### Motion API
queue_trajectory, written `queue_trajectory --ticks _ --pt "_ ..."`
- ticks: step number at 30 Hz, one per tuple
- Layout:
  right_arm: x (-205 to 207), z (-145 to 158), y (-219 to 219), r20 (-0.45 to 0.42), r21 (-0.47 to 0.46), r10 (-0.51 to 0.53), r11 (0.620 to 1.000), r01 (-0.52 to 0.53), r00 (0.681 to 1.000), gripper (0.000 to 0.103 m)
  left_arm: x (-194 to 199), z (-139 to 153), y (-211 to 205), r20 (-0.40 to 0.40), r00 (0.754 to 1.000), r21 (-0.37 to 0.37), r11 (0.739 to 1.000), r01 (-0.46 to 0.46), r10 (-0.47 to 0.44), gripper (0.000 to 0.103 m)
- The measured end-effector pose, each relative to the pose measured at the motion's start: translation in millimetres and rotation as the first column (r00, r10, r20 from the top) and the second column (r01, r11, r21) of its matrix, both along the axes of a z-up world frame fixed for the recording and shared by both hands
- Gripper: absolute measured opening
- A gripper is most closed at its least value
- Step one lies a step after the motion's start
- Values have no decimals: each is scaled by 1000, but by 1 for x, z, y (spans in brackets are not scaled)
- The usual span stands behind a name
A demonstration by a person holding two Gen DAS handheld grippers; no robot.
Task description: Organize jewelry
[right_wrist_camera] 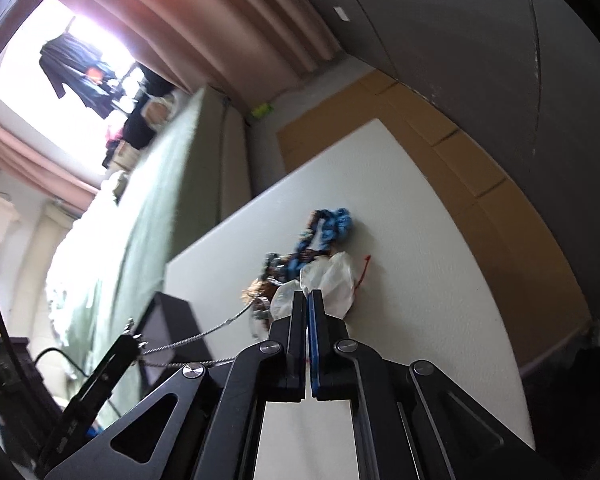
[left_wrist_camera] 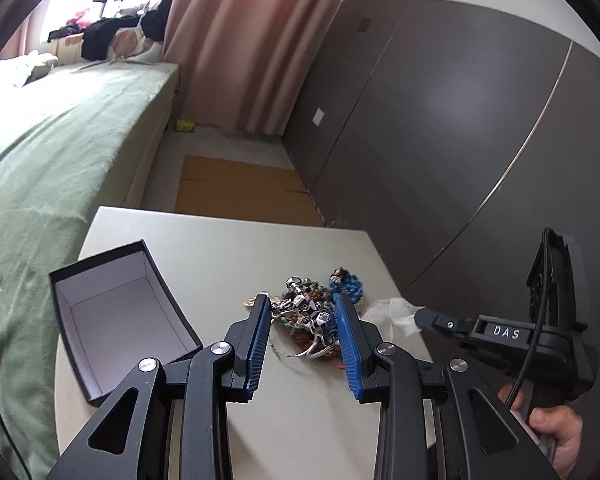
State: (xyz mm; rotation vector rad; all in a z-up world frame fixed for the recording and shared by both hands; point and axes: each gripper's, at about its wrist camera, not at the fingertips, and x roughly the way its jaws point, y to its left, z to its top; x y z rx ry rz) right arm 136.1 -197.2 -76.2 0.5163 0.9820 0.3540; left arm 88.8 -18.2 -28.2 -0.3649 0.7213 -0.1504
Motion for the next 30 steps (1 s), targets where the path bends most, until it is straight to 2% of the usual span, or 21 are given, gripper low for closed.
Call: queue_trajectory --ticks 11,30 --pt "-29 26 -9 100 64 11 998 -18 995 3 -31 56 5 111 993 38 999 -30 26 34" --pt "-29 37 -7 138 85 22 996 -34 990 3 -44 164 18 281 959 194 977 -88 31 34"
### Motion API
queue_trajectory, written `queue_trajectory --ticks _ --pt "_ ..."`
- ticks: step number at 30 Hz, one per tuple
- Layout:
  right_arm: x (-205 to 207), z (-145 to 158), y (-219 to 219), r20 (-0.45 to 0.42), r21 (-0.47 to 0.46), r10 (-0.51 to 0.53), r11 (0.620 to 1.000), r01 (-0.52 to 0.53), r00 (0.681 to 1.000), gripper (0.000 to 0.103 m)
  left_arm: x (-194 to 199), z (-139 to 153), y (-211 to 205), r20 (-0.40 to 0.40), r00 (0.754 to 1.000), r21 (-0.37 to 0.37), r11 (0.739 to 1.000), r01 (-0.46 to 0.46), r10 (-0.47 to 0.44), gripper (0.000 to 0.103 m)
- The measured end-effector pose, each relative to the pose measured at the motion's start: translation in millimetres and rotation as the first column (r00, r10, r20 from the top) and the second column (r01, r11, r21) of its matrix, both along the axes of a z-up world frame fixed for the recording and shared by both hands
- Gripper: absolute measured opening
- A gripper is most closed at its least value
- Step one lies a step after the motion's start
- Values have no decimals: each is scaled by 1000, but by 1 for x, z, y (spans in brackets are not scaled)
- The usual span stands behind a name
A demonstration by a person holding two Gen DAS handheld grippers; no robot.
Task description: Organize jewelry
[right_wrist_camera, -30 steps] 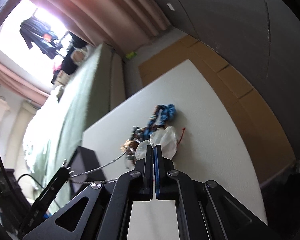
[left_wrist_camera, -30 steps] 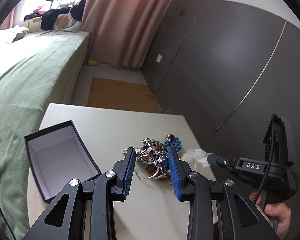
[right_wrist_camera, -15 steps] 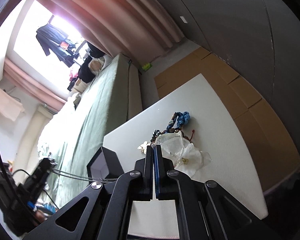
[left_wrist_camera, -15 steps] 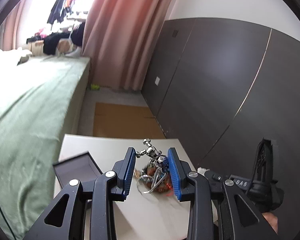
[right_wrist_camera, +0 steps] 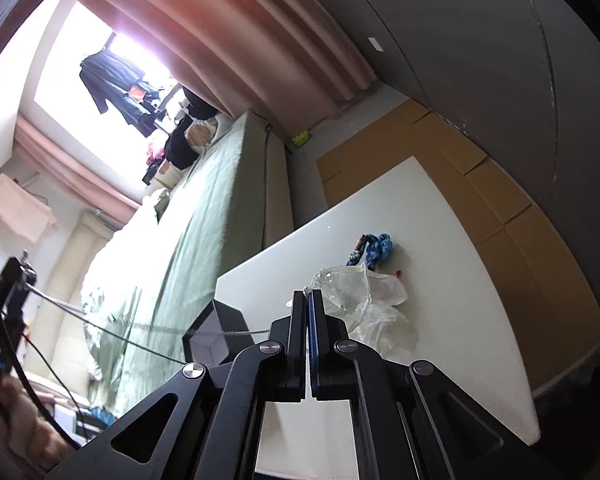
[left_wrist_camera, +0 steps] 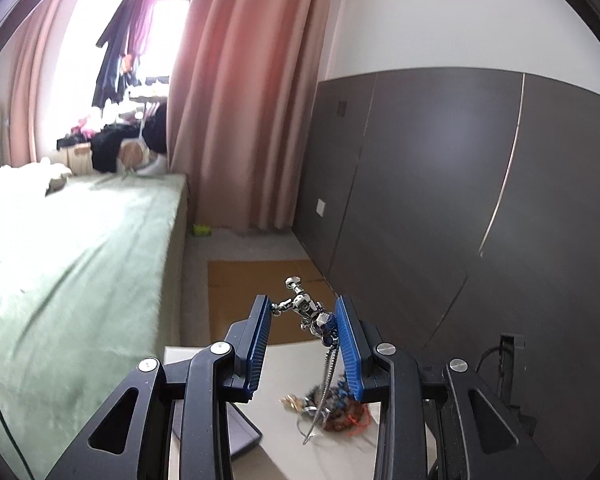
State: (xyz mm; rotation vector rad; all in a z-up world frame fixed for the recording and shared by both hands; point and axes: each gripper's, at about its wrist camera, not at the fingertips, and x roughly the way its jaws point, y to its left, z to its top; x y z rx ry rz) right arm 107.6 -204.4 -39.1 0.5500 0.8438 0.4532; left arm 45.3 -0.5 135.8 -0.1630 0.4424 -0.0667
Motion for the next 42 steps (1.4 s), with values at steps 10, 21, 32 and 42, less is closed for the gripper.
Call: queue_trajectory --ticks 10,21,32,42 --pt "1 5 15 22 -3 35 999 -34 999 3 -17 56 20 91 994 99 992 -74 65 34" --pt "0 7 29 35 -13 66 998 -66 997 3 -14 63 53 109 985 112 983 -144 132 34" --pt "4 3 30 23 -27 58 998 -57 998 3 17 24 65 44 989 66 988 -142 139 35" --pt "4 4 37 32 -20 66 998 -65 997 3 27 -33 77 -45 988 -50 988 -149 147 35"
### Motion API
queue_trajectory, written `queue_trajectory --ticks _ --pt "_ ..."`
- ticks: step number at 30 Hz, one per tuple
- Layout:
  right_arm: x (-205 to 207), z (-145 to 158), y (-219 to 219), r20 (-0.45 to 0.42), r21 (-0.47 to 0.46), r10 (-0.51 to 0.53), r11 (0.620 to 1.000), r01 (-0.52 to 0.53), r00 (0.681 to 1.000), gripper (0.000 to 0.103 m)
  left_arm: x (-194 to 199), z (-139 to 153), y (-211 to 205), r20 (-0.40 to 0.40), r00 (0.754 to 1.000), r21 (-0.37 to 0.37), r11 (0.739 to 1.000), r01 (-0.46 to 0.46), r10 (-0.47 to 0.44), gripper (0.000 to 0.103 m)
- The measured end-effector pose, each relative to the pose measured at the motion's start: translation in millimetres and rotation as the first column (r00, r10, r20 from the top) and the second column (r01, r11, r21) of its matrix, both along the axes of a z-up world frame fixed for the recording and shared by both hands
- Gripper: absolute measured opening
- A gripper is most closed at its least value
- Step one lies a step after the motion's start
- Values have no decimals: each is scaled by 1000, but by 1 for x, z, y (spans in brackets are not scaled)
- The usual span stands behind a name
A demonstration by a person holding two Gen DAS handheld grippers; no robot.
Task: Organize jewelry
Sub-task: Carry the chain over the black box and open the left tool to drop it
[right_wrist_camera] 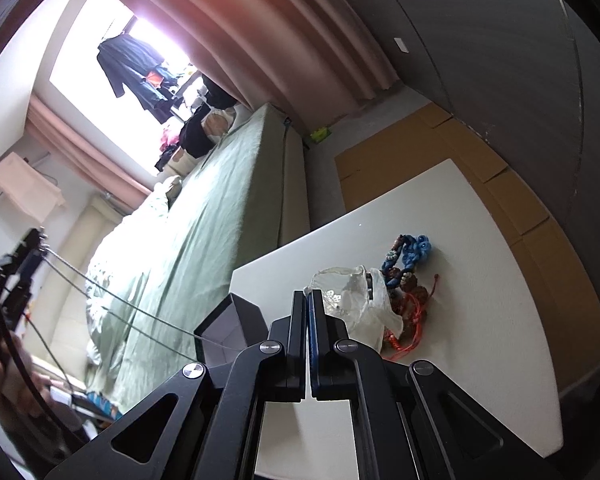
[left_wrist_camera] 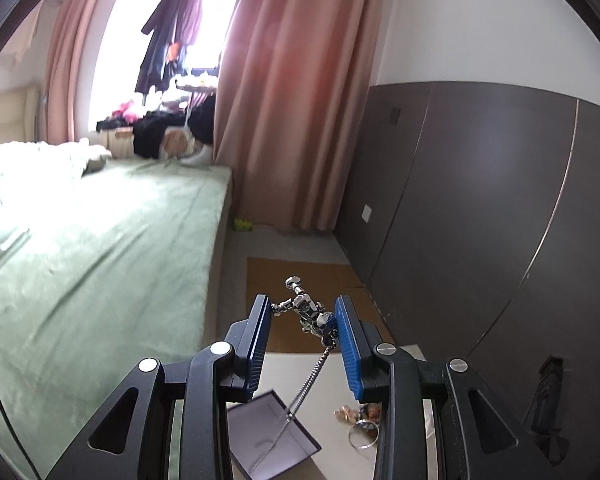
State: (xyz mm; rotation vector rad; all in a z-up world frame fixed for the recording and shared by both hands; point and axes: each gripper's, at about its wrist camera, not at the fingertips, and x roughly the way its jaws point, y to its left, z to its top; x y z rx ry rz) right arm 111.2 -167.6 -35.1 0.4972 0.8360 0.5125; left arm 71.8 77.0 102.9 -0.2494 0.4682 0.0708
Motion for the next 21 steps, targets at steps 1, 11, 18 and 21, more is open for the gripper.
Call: queue_trajectory --ticks 1,11,18,21 --pt "0 0 2 2 1 5 1000 -5 1000 3 0 -7 2 -8 1000 -14 1000 -4 4 35" --pt "-7 7 17 50 14 32 999 -33 998 3 10 -85 13 -125 992 -126 991 -36 20 35" --pt "-18 11 33 93 -2 44 999 -44 995 3 23 -124 25 -257 966 -196 980 -22 -30 35" --pt "-22 14 44 118 -7 60 998 -59 991 3 25 -131 35 -297 954 -253 967 -38 -40 39"
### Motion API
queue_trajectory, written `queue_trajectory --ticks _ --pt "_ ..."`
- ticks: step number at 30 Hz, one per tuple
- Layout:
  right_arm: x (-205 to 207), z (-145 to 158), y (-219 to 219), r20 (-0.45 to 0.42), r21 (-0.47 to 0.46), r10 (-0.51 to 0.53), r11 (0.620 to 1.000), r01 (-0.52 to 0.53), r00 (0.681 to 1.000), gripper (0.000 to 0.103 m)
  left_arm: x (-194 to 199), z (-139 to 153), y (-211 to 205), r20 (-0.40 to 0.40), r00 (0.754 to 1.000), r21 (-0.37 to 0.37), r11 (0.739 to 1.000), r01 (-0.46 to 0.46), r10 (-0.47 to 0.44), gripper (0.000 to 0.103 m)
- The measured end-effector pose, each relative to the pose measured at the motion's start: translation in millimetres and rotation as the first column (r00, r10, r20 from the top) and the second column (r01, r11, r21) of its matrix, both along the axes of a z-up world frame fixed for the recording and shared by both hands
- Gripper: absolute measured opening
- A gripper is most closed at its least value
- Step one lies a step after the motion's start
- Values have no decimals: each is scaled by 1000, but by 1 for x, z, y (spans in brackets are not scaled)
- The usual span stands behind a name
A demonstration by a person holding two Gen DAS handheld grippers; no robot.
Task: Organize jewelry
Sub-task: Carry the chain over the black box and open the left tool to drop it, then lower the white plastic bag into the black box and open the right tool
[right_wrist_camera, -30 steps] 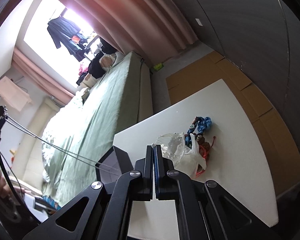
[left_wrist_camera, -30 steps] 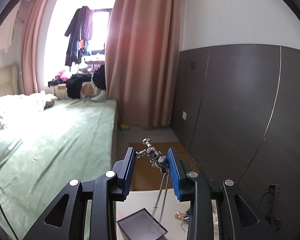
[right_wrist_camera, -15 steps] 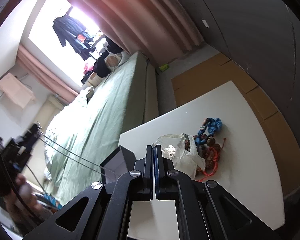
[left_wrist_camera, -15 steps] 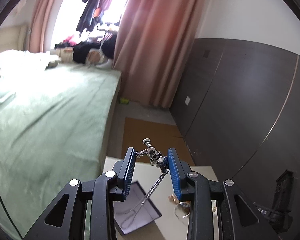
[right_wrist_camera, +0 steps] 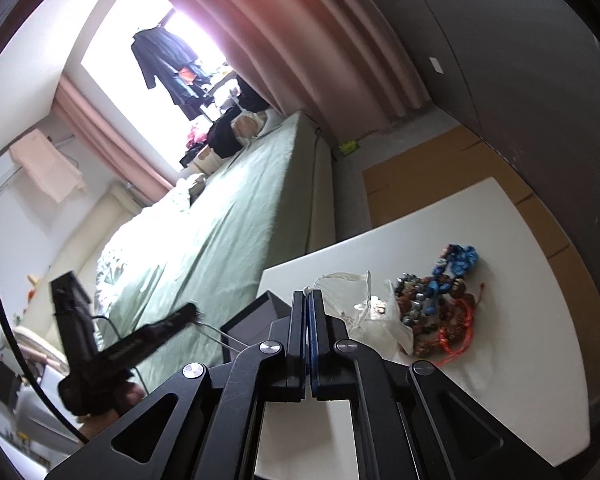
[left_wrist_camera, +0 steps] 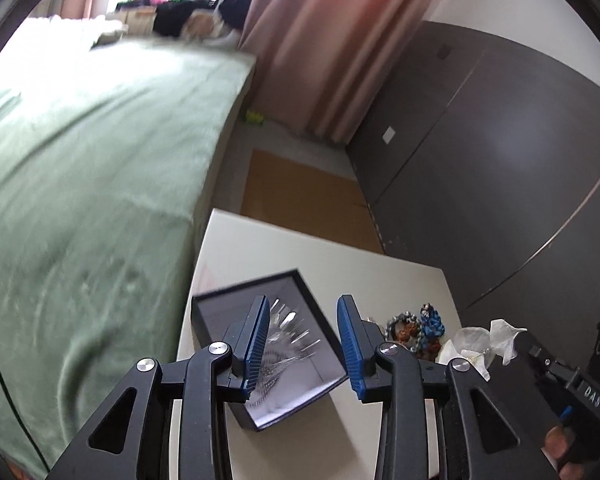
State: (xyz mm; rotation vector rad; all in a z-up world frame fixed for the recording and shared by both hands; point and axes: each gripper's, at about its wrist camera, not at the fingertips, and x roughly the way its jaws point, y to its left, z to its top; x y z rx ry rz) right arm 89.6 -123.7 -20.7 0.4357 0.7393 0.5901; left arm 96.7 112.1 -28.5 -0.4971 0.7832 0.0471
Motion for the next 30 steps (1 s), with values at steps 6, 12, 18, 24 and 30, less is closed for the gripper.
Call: queue_trajectory --ticks 6,12,18,24,30 --pt "-3 5 32 31 11 52 999 -52 998 3 -16 9 22 32 998 -29 998 -49 50 59" --pt "4 1 79 16 -3 124 992 -124 992 3 -31 16 49 62 991 -54 992 -118 121 68" --pt "15 -11 123 -17 -23 201 979 -201 979 3 -37 15 71 68 982 -109 980 -167 175 68" --pt "27 -38 149 -73 -22 241 970 -243 968 3 -42 15 78 73 977 -144 972 -188 199 68" --pt "34 -72 163 -194 -90 254 957 -275 948 4 -39 13 75 58 980 -132 974 -184 193 68"
